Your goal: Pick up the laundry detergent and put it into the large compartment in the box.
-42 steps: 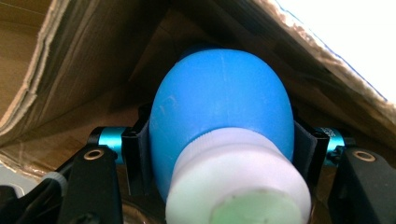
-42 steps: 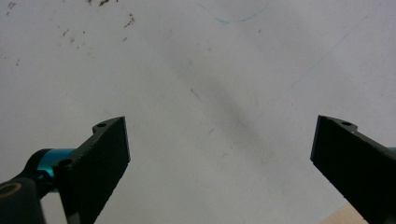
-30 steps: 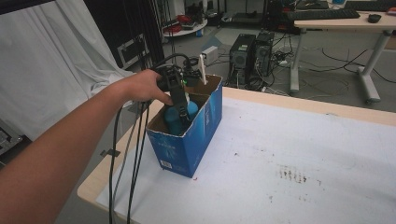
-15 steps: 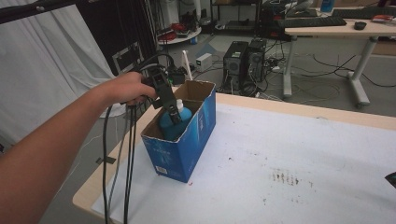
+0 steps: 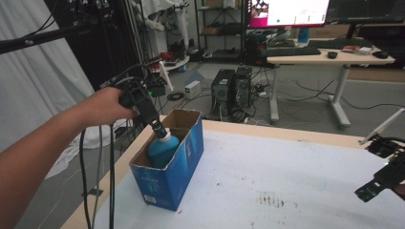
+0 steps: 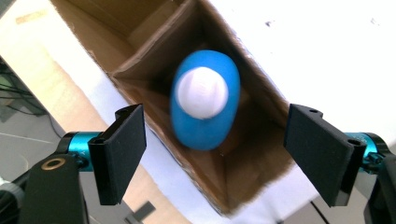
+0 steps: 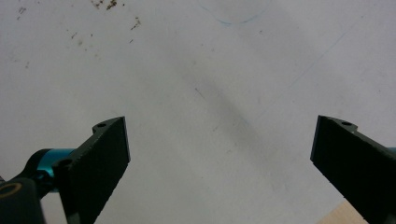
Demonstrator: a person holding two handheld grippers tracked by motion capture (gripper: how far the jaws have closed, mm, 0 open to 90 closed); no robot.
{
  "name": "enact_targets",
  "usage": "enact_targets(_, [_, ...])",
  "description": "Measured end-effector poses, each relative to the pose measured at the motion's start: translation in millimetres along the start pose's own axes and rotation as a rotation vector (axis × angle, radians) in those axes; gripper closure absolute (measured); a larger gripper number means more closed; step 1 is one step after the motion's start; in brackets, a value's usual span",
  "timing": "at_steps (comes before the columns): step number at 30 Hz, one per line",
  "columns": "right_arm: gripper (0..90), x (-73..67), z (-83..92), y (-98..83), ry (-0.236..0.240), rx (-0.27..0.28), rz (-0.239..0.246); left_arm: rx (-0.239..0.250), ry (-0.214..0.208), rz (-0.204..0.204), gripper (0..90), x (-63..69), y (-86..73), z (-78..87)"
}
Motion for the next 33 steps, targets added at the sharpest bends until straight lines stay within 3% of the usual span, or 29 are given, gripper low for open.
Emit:
enact_targets(7, [3.6,-1.9,4.9,-1.7,-0.002,0.018,0.001,0.062,-0.003,0.004,20.7,15.7,7.9,13.6])
enact_targets(8, [3.6,-2.8,6.0,-2.1,-0.003,0.02,-0.004,0.069,0.002,0.004,17.4,18.3,9.2,15.4])
enact_targets(11, [3.6,-4.2,8.8,-3.4,-0.005,0.029,0.0,0.1,0.004,-0.028,15.6,27.1,14.7,22.6])
enact_targets(16, [3.6,-7.0,13.6,-4.6,-0.006,0.046,0.002,0.15,0.03,-0.096,1.7,44.1,26.4,29.8])
enact_targets(20, [3.6,-10.6,16.2,-5.2,-0.005,0.058,0.001,0.111,0.038,-0.127,1.5,55.6,31.8,28.5])
enact_targets(24, [3.6,-14.8,17.8,-5.2,-0.004,0.069,0.015,0.1,0.068,-0.112,1.6,68.6,42.2,26.2])
enact_targets(29, [3.6,-20.2,19.2,-6.0,-0.001,0.073,0.023,0.085,0.01,-0.147,1.6,97.9,59.6,18.3])
enact_targets(33, [3.6,-22.8,19.2,-7.0,0.006,0.076,0.023,0.05,0.003,-0.15,1.6,118.8,76.4,5.1])
Point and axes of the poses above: each handheld gripper's, and its own axes: z roughly backward along the jaws, y roughly out of its top, x roughly to its right, the point moved 8 cm from there along -z, roughly forward along the jaws, and after that the axes turned 1 degree about -y, right-handed, at the moved point
